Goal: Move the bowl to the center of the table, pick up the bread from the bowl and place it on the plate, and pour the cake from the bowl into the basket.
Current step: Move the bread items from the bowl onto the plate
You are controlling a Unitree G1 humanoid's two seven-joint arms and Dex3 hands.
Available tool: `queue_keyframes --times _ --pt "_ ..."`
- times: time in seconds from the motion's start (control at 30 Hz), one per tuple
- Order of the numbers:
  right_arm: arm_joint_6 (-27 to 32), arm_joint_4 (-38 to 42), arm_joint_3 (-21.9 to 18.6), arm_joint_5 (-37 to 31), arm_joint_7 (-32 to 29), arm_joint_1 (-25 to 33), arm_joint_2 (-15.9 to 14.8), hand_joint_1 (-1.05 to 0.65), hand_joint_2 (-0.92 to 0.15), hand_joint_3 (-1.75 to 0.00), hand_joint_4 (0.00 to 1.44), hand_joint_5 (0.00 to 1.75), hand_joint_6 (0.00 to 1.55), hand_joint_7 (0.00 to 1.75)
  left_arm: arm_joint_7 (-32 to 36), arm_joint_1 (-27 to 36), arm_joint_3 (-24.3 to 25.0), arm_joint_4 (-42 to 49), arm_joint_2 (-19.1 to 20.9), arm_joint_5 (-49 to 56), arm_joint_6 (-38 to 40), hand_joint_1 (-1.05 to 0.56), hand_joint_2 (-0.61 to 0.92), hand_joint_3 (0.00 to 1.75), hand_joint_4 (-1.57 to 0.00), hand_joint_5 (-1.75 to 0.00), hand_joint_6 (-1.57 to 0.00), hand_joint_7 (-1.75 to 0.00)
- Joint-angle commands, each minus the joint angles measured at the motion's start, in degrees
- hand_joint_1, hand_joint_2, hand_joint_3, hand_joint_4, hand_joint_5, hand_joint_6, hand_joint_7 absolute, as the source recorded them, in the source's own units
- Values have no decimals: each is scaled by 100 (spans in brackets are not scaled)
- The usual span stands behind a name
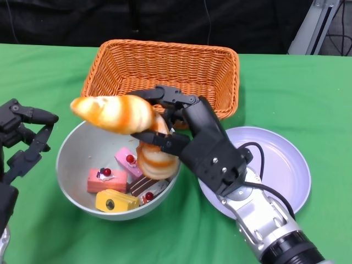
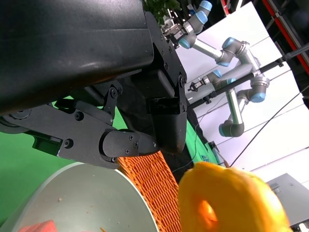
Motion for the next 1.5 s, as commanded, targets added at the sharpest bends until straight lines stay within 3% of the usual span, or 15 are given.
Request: queue_keyframes --times 0.03,0.53,1.07,1.5 --pt "204 -216 -76 165 113 43 87 -28 -92 -7 72 175 84 79 86 -65 18 38 103 35 -73 -26 92 32 -81 -153 -83 -110" --pt "474 -346 -113 311 190 100 177 -28 -92 -7 73 156 80 89 71 -74 18 72 113 19 -96 -26 92 32 -81 -153 -82 -112" --pt "475 -420 -134 336 116 119 182 -28 -92 -8 74 168 79 89 49 -81 13 98 115 6 -136 -26 92 32 -81 -153 -82 -112" --pt "652 -774 -171 516 184 206 202 -27 -92 -12 73 160 77 93 59 -79 7 152 148 56 -161 -25 92 32 -81 -152 -82 -111"
